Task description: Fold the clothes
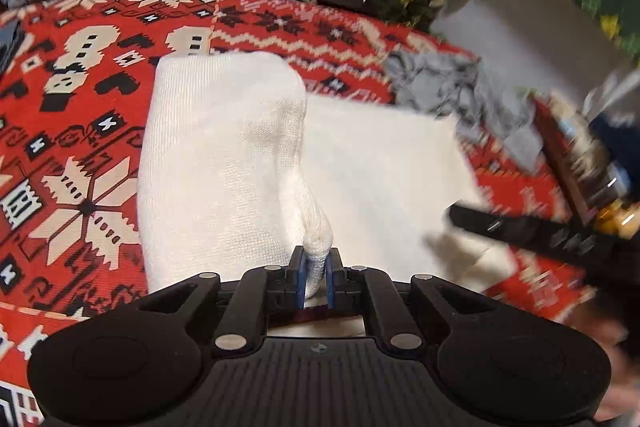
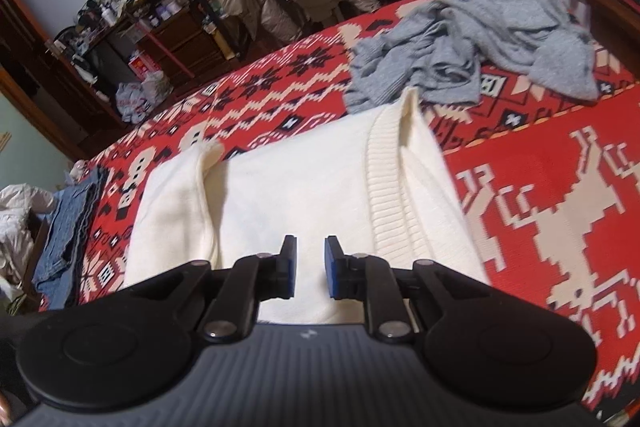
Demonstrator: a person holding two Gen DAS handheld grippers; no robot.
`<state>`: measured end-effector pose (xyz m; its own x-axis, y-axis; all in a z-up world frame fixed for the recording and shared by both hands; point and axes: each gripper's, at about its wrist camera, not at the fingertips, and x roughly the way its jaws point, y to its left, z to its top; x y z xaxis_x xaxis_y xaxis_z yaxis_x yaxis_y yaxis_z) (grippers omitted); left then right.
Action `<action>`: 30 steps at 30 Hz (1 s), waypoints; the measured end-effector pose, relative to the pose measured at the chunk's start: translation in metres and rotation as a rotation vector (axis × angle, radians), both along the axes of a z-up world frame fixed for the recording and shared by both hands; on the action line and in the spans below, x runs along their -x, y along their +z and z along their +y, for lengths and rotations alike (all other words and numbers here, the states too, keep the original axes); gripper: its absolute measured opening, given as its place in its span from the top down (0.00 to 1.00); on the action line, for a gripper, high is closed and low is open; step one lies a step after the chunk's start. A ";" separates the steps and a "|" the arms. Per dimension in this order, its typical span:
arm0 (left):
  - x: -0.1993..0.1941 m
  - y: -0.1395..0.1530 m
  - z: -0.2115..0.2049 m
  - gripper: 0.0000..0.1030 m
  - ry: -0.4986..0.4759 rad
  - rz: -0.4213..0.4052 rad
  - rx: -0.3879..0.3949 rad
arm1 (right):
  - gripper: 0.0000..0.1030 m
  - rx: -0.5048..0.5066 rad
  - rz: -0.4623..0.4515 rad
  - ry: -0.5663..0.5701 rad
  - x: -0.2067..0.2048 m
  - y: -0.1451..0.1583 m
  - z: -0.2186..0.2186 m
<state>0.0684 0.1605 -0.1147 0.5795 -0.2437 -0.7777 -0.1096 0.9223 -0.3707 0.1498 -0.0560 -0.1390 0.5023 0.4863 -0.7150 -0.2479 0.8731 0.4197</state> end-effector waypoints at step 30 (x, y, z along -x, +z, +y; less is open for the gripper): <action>-0.003 0.007 0.082 0.61 0.172 0.036 0.179 | 0.93 -0.069 0.131 0.231 0.021 -0.020 0.077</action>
